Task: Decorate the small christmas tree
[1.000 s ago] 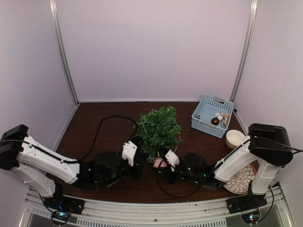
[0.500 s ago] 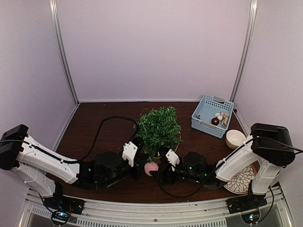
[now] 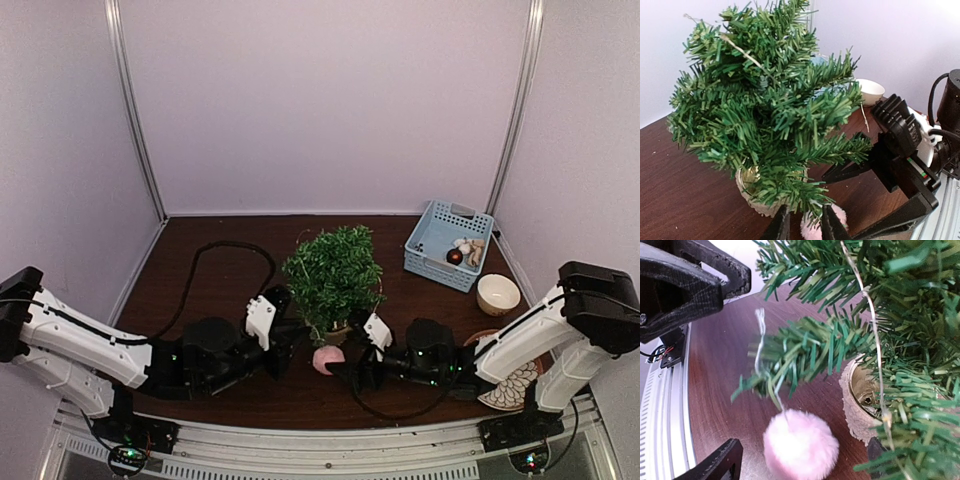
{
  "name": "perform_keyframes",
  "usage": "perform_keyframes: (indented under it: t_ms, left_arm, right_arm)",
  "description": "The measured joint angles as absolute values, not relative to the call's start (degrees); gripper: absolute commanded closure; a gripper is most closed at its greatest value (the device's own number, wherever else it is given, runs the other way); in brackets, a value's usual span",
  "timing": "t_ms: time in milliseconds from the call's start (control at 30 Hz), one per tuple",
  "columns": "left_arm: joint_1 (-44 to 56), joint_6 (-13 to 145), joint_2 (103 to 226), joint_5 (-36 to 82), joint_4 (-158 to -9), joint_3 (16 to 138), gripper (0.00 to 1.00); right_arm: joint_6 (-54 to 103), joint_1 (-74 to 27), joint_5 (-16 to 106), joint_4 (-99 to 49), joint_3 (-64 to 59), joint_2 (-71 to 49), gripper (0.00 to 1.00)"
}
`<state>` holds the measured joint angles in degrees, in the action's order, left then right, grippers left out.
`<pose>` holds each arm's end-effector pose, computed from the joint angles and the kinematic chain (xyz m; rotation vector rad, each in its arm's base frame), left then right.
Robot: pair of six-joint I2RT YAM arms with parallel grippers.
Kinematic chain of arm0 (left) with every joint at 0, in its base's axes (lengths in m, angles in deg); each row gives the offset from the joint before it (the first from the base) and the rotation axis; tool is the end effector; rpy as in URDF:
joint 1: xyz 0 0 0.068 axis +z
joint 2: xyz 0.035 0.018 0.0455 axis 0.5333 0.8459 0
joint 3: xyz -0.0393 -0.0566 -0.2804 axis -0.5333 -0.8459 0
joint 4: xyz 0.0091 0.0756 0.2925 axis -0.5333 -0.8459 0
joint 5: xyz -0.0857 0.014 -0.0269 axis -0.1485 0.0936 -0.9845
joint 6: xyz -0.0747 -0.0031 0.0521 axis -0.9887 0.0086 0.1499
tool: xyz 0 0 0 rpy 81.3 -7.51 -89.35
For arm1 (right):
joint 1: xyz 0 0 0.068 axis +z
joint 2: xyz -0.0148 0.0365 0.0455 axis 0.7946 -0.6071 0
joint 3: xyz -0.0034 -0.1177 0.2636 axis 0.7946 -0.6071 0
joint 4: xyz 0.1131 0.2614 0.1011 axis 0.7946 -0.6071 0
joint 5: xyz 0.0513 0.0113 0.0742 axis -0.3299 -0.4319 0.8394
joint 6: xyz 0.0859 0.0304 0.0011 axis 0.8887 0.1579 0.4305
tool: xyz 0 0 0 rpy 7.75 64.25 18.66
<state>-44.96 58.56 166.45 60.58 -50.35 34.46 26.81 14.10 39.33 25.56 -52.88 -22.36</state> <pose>0.1139 -0.3211 0.1841 0.5475 1.7383 -0.7503 0.1356 0.3216 0.1072 -0.9716 1.7164 0.9225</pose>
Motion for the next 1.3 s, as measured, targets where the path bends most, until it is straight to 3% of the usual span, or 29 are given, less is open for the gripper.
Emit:
perform_keyframes:
  t_ms: [300, 533, 767, 1000, 1300]
  left_arm:
    - [-44.96, 56.94, 159.28, 60.65, -50.00, 27.40, 0.53]
    - [-38.56, 50.49, 152.74, 60.47, -53.04, 24.60, 0.51]
    - [-24.37, 43.30, 148.94, 56.32, -61.30, 24.69, 0.52]
    - [-16.42, 40.31, 155.06, 46.14, -63.70, 26.76, 0.56]
    - [-16.39, 38.87, 171.28, 30.07, -51.92, 27.64, 0.64]
  right_arm:
    - [26.77, 14.10, 40.16, 16.30, -55.94, -10.08, 0.13]
    - [27.14, 12.00, 40.60, 2.05, -55.81, 4.09, 0.15]
    - [30.22, -4.53, 43.35, -11.97, -52.05, 13.55, 0.18]
    - [33.00, -17.53, 48.93, -19.22, -45.56, 11.37, 0.29]
    - [38.36, -19.87, 57.27, -16.27, -44.71, -3.12, 0.48]
